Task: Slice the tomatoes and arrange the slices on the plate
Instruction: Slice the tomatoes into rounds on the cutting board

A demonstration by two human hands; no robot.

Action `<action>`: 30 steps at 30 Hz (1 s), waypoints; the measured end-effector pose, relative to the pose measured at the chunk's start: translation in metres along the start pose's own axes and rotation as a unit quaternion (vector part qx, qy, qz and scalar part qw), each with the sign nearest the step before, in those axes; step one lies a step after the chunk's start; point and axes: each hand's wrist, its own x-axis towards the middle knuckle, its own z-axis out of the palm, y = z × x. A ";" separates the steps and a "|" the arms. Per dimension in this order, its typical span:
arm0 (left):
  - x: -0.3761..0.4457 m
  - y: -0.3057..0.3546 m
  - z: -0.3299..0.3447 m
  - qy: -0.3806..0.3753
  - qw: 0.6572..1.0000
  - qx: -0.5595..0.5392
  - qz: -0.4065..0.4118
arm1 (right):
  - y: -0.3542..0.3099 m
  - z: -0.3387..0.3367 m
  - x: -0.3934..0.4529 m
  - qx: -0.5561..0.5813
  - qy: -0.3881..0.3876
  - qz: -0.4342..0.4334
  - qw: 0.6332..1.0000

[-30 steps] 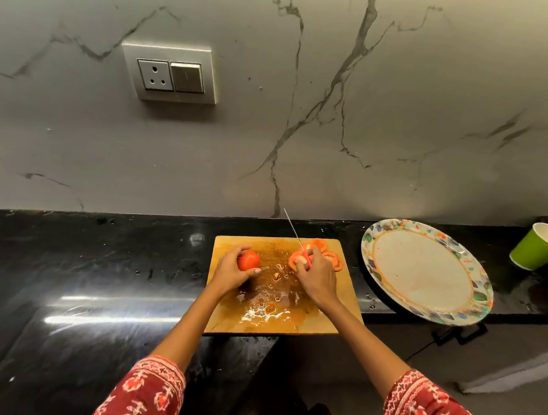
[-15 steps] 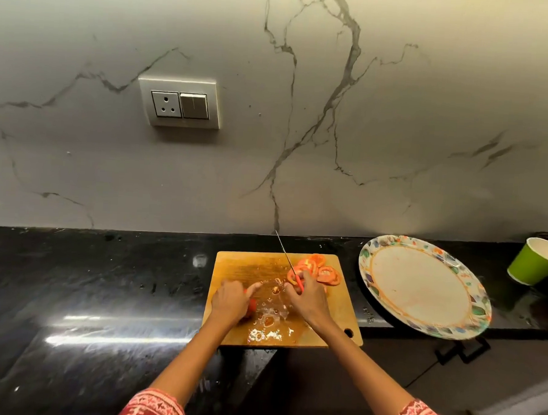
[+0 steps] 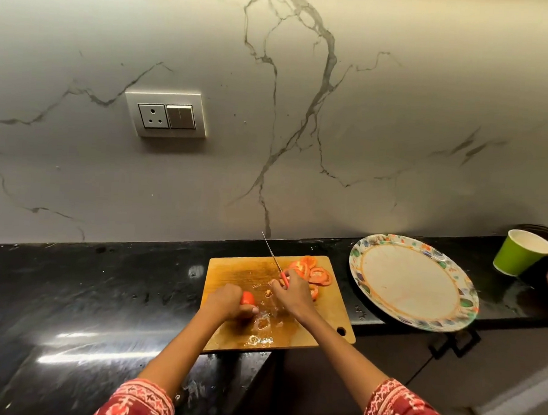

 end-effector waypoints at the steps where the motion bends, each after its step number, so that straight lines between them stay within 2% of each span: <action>1: 0.001 -0.003 0.002 0.004 1.000 0.018 0.004 | -0.001 -0.001 0.000 0.002 0.000 0.002 1.000; 5: 0.003 -0.009 0.005 -0.028 0.993 0.065 0.091 | 0.000 -0.007 -0.001 0.006 0.009 0.006 1.000; 9: 0.008 -0.012 0.010 0.021 0.994 0.069 0.081 | 0.006 -0.008 -0.002 0.013 0.011 0.024 1.000; 12: 0.008 -0.014 0.014 0.081 0.993 -0.048 0.069 | 0.008 -0.014 -0.010 0.059 0.011 0.028 0.998; 15: 0.009 -0.010 0.020 0.152 0.966 -0.193 0.075 | 0.008 -0.021 -0.022 0.082 -0.003 0.019 0.996; 18: 0.012 -0.006 0.027 0.164 0.940 -0.291 0.066 | 0.013 -0.018 -0.027 0.072 -0.011 0.025 0.997; 25: 0.017 0.001 0.028 0.190 0.917 -0.343 0.070 | 0.004 0.004 -0.039 0.030 -0.078 0.022 0.996; 30: 0.018 -0.005 0.032 0.182 0.918 -0.348 0.051 | -0.002 0.017 -0.047 -0.013 -0.075 0.011 0.997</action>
